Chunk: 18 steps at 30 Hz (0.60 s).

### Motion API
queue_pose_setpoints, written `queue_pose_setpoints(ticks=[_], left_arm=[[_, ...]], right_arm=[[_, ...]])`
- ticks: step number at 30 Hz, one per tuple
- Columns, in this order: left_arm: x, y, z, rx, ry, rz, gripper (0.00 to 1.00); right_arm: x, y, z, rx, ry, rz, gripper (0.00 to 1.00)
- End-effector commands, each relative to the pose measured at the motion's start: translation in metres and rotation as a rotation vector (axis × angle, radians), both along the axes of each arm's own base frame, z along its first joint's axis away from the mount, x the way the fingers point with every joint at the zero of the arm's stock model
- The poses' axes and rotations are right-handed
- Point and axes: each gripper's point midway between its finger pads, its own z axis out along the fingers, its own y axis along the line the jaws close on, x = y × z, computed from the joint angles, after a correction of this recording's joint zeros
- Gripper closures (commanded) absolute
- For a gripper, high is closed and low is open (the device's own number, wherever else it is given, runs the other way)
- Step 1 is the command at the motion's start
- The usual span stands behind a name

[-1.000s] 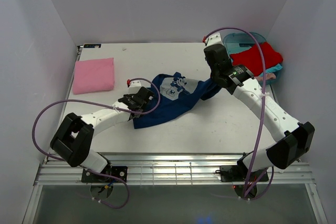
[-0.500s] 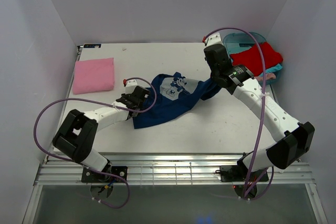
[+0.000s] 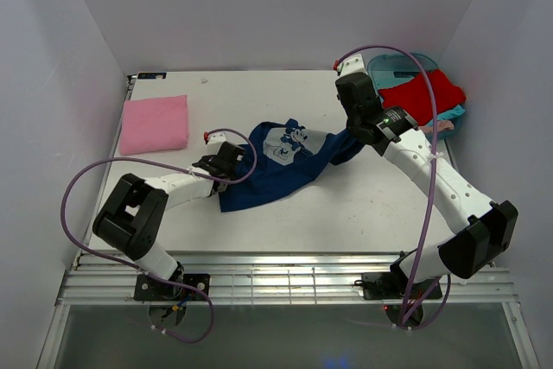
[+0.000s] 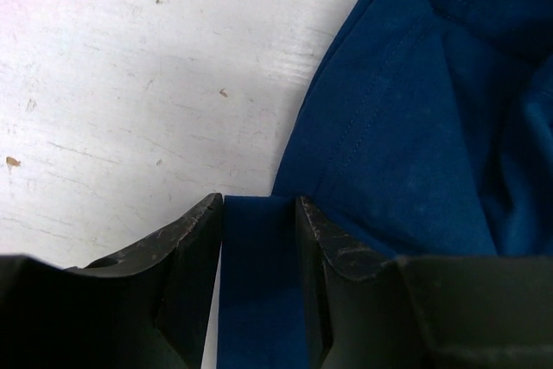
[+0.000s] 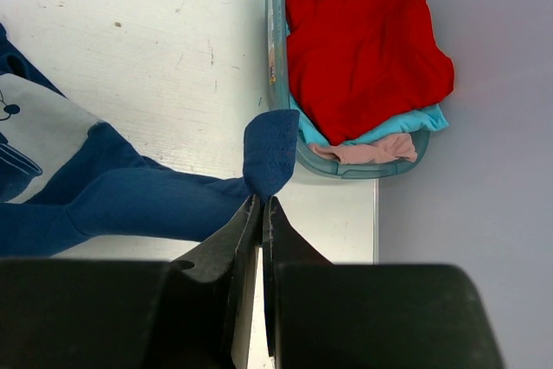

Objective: Fold and stack the t-shirts
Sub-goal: Flatten out the tshirt

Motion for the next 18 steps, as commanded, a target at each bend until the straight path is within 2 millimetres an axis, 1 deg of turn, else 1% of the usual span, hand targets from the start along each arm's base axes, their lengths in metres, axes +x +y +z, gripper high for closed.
queue_pose_setpoints(ticks=[1, 4, 7, 8, 10, 11, 14, 18], left_arm=[[0.001, -0.001, -0.002, -0.017, 0.004, 0.007, 0.51], [0.002, 0.001, -0.002, -0.015, 0.004, 0.018, 0.51], [0.002, 0.001, -0.003, -0.016, 0.006, 0.019, 0.57], [0.002, 0.002, -0.003, -0.015, 0.005, 0.019, 0.62], [0.002, 0.002, -0.002, -0.013, 0.005, 0.025, 0.66], [0.003, 0.003, 0.001, -0.013, -0.002, 0.026, 0.69], [0.003, 0.007, 0.008, 0.000, -0.017, 0.042, 0.74], [0.007, 0.007, 0.026, 0.000, -0.043, 0.047, 0.72]], right_arm=[[-0.003, -0.003, 0.014, 0.037, -0.044, -0.017, 0.92], [-0.004, -0.004, 0.012, 0.034, -0.040, -0.019, 0.92], [-0.004, -0.004, 0.011, 0.033, -0.038, -0.021, 0.92], [-0.004, -0.004, 0.012, 0.034, -0.039, -0.021, 0.92], [-0.004, -0.005, 0.012, 0.031, -0.037, -0.024, 0.92], [-0.004, -0.005, 0.012, 0.031, -0.037, -0.025, 0.92], [-0.004, -0.006, 0.013, 0.022, -0.037, -0.030, 0.92], [-0.003, -0.005, 0.014, 0.017, -0.036, -0.030, 0.92]])
